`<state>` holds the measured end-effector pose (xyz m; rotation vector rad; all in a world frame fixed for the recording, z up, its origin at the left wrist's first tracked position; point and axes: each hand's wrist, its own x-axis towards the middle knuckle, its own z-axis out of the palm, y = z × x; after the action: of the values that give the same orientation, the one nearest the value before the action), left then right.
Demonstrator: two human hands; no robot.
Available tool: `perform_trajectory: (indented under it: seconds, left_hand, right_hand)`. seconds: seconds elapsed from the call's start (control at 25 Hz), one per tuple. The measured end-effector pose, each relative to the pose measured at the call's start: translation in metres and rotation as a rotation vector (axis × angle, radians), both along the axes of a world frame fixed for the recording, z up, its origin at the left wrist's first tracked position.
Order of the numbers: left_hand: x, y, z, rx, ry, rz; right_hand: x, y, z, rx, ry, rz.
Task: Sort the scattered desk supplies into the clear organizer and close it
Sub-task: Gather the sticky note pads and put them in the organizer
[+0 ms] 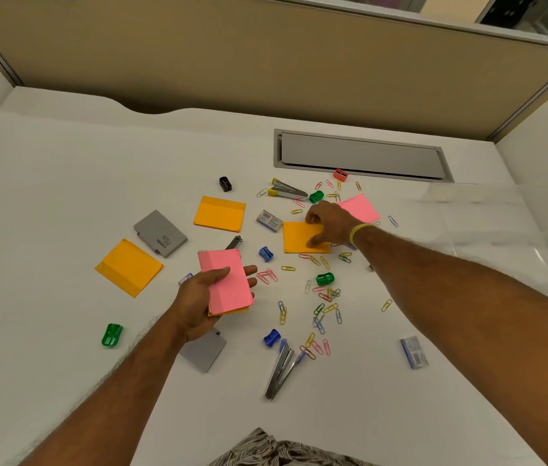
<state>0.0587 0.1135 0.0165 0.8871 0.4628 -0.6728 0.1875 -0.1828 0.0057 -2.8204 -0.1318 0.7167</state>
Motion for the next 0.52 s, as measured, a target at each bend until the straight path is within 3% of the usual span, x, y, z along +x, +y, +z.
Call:
perform_trajectory:
  seconds: [0.36, 0.52]
  left_hand:
    - [0.004, -0.008, 0.002, 0.033, -0.01, -0.02]
    - [0.004, -0.011, 0.006, 0.053, -0.025, -0.027]
  right_hand:
    - [0.023, 0.005, -0.003, -0.116, 0.061, 0.037]
    - [0.012, 0.001, 0.004, 0.093, 0.022, -0.043]
